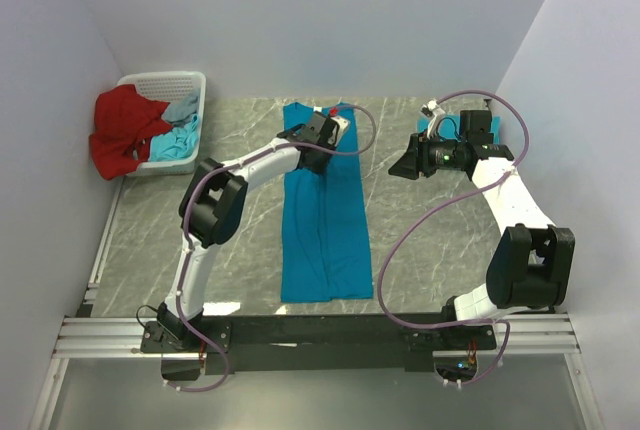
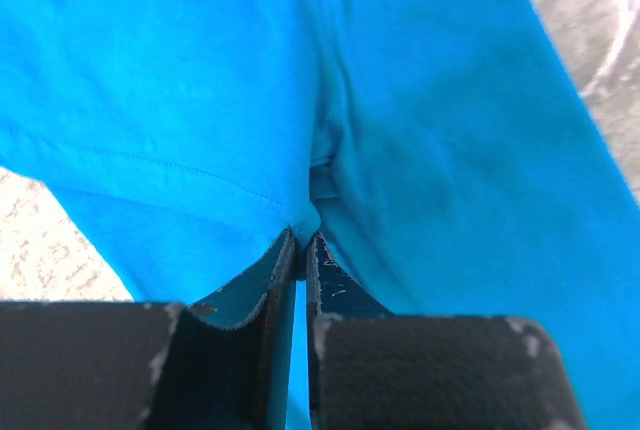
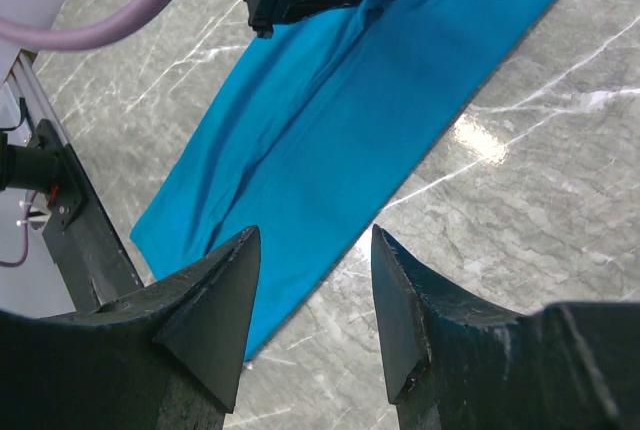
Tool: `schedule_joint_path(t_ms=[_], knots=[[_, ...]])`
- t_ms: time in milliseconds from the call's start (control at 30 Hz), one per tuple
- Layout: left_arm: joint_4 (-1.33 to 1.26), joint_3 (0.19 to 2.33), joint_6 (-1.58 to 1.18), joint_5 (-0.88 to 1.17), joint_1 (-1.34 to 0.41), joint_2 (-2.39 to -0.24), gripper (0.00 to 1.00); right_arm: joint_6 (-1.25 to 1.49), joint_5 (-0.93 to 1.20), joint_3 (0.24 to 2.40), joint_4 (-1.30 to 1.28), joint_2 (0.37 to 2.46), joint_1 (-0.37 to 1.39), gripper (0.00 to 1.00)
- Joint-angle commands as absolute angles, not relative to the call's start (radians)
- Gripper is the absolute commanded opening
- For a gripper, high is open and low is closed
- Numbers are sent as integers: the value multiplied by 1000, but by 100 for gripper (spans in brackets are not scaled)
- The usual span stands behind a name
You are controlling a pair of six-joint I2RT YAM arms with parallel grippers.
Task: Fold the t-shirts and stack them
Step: Fold the tshirt
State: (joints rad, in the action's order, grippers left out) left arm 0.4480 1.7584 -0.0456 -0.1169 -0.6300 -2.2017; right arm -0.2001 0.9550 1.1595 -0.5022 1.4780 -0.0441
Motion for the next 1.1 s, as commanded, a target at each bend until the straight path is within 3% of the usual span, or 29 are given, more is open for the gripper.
schedule_joint_path(t_ms=[0, 800, 900, 1067], knots=[[456, 1804, -41, -129, -649, -2140, 12, -212, 974, 1207, -505, 1480, -54, 55], [483, 1836, -57, -149, -675, -2177, 12, -215, 977, 1210, -508, 1480, -52, 55], [489, 1839, -58, -152, -675, -2181, 15, -215, 977, 1210, -508, 1480, -52, 55], [488, 1827, -67, -182, -675, -2174, 42, -213, 977, 1210, -508, 1480, -54, 55]])
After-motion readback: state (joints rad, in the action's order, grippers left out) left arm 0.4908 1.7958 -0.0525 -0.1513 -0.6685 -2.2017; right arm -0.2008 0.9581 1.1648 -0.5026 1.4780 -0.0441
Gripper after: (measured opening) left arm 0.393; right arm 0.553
